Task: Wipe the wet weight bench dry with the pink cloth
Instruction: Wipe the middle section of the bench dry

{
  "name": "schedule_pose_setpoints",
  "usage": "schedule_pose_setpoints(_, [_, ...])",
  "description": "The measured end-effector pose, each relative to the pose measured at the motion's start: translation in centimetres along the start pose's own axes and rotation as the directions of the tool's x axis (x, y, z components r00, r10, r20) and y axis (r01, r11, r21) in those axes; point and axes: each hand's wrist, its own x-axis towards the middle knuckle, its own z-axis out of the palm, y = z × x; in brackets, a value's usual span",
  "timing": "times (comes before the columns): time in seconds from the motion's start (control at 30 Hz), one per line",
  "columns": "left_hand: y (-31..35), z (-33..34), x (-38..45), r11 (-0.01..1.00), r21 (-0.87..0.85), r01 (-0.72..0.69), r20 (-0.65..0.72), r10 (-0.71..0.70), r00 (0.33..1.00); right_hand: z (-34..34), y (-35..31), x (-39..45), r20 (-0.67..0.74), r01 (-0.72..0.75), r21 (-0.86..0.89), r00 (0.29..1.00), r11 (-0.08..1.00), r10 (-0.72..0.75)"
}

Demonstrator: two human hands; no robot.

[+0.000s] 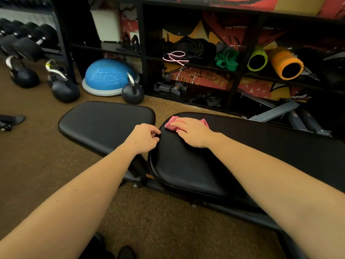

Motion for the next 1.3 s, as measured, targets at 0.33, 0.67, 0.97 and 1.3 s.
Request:
schedule_pose_setpoints(0.33, [-2.6,-1.8,-3.3,0.883,0.452,0.129,-0.031,-0.129,0.991,1.4,-4.4,-3.5,0.043,0.093,0.024,0.995,0.995,-0.094])
schedule_pose_setpoints(0.67, [-3.7,-0.2,-4.4,0.874,0.459,0.160,-0.022,-0.169,0.985,2.0,-9.8,-10.7,0.064,0.277,0.057,0.958,0.959,-0.281])
schedule_pose_setpoints(0.97, [-4.1,0.1,-4.3,0.863,0.483,0.147,-0.031,-0.151,0.988,-2.4,-6.1,-16.0,-0.178,0.147,0.296,0.979,0.944,-0.097])
schedule_pose_setpoints(1.3, [2.5,5.2,-5.1,0.945,0.241,-0.223,0.068,0.213,0.975,-3.9,3.1,-16.5,-0.050,-0.325,0.103,0.942,0.940,0.331])
